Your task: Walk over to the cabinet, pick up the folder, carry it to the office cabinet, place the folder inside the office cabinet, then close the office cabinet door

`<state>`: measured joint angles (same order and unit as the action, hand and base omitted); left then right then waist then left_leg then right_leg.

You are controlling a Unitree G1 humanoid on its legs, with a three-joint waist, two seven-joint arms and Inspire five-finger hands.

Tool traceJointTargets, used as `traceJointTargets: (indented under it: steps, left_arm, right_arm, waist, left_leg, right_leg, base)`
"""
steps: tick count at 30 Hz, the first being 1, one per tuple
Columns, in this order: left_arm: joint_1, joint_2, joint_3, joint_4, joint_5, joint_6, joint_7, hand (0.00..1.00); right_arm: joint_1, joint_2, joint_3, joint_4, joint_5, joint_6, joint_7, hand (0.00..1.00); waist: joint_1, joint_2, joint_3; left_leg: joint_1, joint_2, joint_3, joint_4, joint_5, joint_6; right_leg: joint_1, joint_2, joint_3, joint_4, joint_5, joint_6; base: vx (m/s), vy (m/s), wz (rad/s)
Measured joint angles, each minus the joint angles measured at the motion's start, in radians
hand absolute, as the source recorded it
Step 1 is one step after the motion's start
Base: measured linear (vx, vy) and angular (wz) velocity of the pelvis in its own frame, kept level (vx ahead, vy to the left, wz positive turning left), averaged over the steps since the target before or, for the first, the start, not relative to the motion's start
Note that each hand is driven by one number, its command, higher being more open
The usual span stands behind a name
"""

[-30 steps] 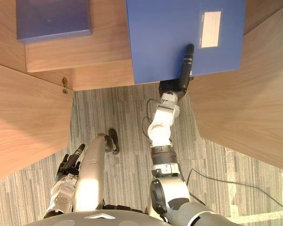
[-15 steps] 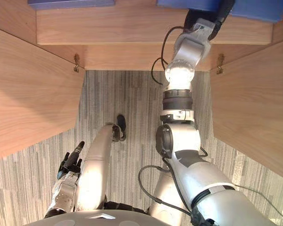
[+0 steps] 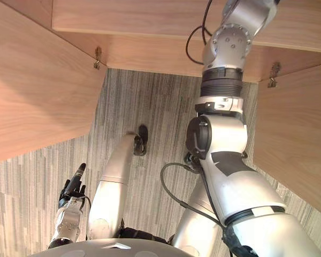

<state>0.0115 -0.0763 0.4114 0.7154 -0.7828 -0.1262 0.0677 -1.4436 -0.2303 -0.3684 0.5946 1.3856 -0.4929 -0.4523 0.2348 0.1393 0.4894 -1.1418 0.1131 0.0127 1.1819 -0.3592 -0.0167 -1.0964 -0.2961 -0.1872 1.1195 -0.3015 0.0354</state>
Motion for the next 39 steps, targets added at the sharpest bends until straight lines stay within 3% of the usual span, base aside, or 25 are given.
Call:
traceJointTargets:
  steps: [2,6,17,27,28,39]
  left_arm:
    - [-0.024,-0.001,0.0,0.003,0.0,0.008,0.013,1.0]
    - [-0.041,-0.002,-0.002,0.013,0.0,0.023,0.021,1.0]
    - [-0.041,-0.002,-0.008,0.008,0.0,0.024,0.034,1.0]
    - [-0.041,-0.002,-0.009,0.008,0.0,0.024,0.039,1.0]
    - [-0.041,-0.002,-0.009,0.008,0.0,0.024,0.039,1.0]
    - [-0.041,-0.002,-0.001,0.013,-0.001,0.024,0.045,1.0]
  right_arm:
    - [-0.037,-0.002,0.001,0.001,-0.006,0.008,-0.012,0.0]
    - [-0.043,0.001,0.002,0.06,-0.006,0.031,-0.048,0.0]
    - [-0.065,-0.019,0.0,0.057,-0.018,0.019,-0.073,0.0]
    - [-0.068,-0.03,-0.005,0.057,-0.027,0.018,-0.083,0.0]
    - [-0.069,-0.03,-0.005,0.057,-0.027,0.018,-0.085,1.0]
    - [-0.104,-0.029,-0.007,0.08,0.005,0.055,-0.089,1.0]
  waist:
    - [0.005,0.003,0.001]
    - [0.007,0.003,0.001]
    - [0.005,0.009,-0.003]
    - [0.005,0.01,-0.004]
    - [0.004,0.01,-0.004]
    - [-0.015,0.01,-0.004]
  left_leg:
    - [-0.089,-0.001,-0.035,0.103,-0.033,-0.022]
    - [-0.148,0.0,-0.058,0.155,-0.03,-0.041]
    - [-0.182,0.003,-0.095,0.166,-0.011,-0.075]
    - [-0.184,0.003,-0.1,0.158,-0.005,-0.08]
    - [-0.184,0.003,-0.1,0.157,-0.005,-0.08]
    - [-0.174,0.001,-0.1,0.115,0.014,-0.085]
  right_leg:
    - [-0.08,-0.004,0.005,0.117,-0.053,-0.008]
    - [-0.144,-0.004,0.007,0.195,-0.076,-0.029]
    - [-0.175,0.003,-0.025,0.239,-0.103,-0.07]
    - [-0.175,0.002,-0.03,0.238,-0.106,-0.074]
    - [-0.175,0.002,-0.031,0.238,-0.106,-0.074]
    - [-0.166,0.002,-0.041,0.207,-0.1,-0.076]
  base:
    - [-0.17,-0.081,0.17]
    - [-0.14,-0.063,0.07]
    - [-0.04,-0.027,0.03]
    - [0.0,0.001,0.0]
    - [0.0,0.0,0.0]
    - [0.0,0.0,0.01]
